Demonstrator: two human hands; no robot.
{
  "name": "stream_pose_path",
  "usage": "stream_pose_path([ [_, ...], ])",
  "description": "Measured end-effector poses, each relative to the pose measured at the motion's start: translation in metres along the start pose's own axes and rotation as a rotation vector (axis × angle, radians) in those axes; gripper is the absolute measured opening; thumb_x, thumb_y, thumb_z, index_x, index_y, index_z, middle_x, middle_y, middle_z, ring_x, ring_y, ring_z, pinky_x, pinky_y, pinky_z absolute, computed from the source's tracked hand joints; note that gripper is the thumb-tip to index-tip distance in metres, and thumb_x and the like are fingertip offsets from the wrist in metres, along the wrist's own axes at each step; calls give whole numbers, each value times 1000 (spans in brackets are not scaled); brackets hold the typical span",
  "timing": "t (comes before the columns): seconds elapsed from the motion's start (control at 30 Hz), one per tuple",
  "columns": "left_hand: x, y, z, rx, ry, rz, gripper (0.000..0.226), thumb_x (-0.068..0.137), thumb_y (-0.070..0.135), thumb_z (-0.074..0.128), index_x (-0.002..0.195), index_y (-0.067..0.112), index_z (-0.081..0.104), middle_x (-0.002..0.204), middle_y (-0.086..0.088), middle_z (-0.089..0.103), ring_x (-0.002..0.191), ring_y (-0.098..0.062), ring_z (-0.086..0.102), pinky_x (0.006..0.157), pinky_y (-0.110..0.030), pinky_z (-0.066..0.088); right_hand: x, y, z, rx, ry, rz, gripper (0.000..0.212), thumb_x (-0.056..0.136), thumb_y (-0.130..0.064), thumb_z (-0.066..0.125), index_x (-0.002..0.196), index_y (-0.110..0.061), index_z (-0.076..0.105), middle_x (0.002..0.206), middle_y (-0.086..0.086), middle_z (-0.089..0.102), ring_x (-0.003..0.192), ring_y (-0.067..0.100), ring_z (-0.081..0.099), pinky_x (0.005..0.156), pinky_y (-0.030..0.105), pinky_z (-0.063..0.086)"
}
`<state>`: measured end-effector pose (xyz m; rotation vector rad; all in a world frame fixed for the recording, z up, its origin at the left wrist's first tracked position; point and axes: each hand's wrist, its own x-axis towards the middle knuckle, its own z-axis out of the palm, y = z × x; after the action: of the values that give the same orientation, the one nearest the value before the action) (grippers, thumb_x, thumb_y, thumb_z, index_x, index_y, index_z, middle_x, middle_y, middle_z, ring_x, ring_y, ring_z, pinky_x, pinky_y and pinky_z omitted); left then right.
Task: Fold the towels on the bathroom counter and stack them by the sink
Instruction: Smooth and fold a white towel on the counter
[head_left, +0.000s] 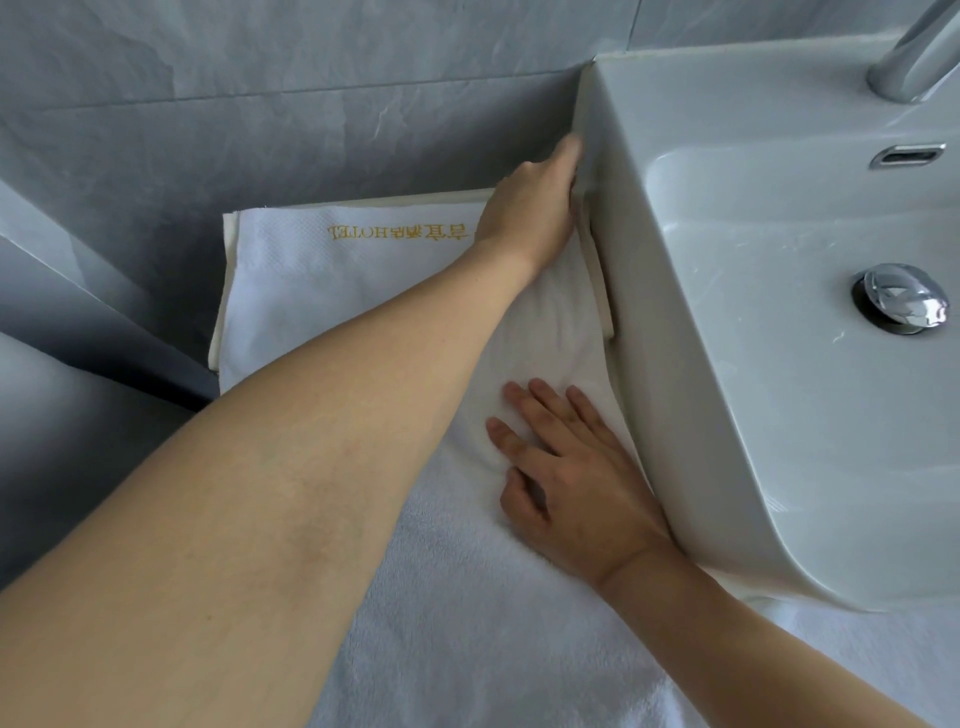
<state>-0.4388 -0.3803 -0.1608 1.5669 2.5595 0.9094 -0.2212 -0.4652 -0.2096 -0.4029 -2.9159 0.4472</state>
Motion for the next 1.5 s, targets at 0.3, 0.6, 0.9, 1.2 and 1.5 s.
stream_pose_path([
  [0.3, -75, -36, -4, 229, -415, 78, 53, 104, 38, 39, 154, 22, 29, 164, -1, 21, 151, -20, 15, 122, -36, 8, 1, -4, -5, 4, -14, 125, 59, 87, -29, 37, 138, -4, 51, 149, 13, 43, 140, 26, 38, 118, 42, 26],
  [0.6, -90, -28, -26, 378, -435, -22, 64, 102, 45, 33, 159, 22, 12, 167, 1, -1, 153, -20, -7, 121, -48, -10, -1, -5, -3, 74, 129, 242, 65, 87, -31, 33, 140, 4, 43, 151, 22, 36, 143, 35, 30, 116, 50, 28],
  [0.9, -276, -44, -56, 435, -364, -391, 68, 96, 57, 6, 158, 31, -6, 165, 6, -17, 151, -20, -18, 120, -54, -9, 7, -3, -4, -176, -131, 212, 74, 85, -43, 15, 152, -14, 28, 162, 12, 15, 150, 25, 11, 122, 42, 3],
  [1.2, -274, -52, -52, 435, -337, -446, 77, 90, 68, 2, 156, 31, -10, 164, 9, -17, 151, -18, -18, 115, -66, -9, 8, 2, 2, -223, -140, 243, 75, 87, -47, 12, 155, -16, 19, 163, 9, 9, 150, 24, 8, 121, 42, 4],
  [1.5, -333, -49, -62, 479, -295, -420, 73, 92, 65, -3, 156, 31, -12, 166, 3, -14, 151, -20, -17, 120, -53, -11, 8, 2, 5, -240, -133, 252, 72, 89, -46, 16, 155, -18, 17, 163, 7, 8, 150, 22, 7, 122, 41, 3],
])
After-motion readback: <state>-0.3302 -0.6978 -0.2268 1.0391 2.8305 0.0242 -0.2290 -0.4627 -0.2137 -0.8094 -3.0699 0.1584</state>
